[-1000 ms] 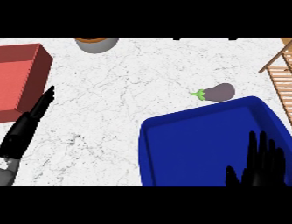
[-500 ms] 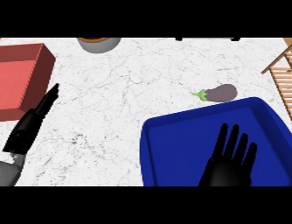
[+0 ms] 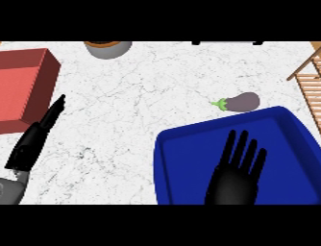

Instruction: Pick the sweet potato from the tray and place it in the tiered shelf

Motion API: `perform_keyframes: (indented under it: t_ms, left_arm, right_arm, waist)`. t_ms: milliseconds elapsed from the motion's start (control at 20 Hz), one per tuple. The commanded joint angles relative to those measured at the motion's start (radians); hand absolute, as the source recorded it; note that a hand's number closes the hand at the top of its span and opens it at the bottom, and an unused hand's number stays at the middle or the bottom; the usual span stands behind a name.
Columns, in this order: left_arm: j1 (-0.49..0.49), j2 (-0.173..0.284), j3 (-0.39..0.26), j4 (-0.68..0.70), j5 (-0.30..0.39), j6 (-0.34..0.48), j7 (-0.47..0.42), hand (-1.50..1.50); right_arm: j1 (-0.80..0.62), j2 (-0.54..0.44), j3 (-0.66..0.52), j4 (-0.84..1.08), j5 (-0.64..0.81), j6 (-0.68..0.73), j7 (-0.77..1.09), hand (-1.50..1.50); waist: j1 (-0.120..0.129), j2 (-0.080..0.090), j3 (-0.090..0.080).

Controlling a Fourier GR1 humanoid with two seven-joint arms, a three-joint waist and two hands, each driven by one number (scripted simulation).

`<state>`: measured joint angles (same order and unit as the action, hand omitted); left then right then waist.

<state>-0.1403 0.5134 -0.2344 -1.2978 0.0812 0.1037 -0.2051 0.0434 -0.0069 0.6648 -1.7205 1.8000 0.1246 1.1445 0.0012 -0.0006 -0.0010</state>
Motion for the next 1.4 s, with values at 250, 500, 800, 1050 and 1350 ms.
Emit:
perform_keyframes:
  t_ms: [250,500,800,1050,1350]
  left_arm:
    - [0.036,-0.007,0.037,-0.006,-0.026,-0.053,-0.027,0.0]
    - [0.003,-0.048,0.032,-0.064,-0.062,-0.019,0.077,0.0]
    - [-0.012,-0.027,0.101,0.029,-0.051,-0.099,-0.018,0.0]
    - [0.025,-0.044,0.111,-0.01,-0.065,-0.099,-0.011,0.0]
    - [0.007,-0.065,0.116,-0.058,-0.088,-0.11,0.056,0.0]
  right_arm:
    - [-0.104,0.007,-0.078,0.106,0.016,-0.026,0.096,-1.5]
    - [-0.025,0.007,-0.108,0.044,0.044,-0.042,0.046,-1.5]
    - [-0.045,0.007,-0.122,0.136,0.029,-0.095,0.067,-1.5]
    - [-0.076,0.007,-0.167,0.161,0.014,-0.108,0.051,-1.5]
    - [-0.112,0.007,-0.205,0.263,-0.059,-0.177,0.001,1.5]
  waist:
    - [0.003,0.001,0.001]
    - [-0.002,-0.001,0.001]
    - [-0.001,0.002,0.001]
    - [0.001,0.001,0.001]
    - [0.005,0.001,0.002]
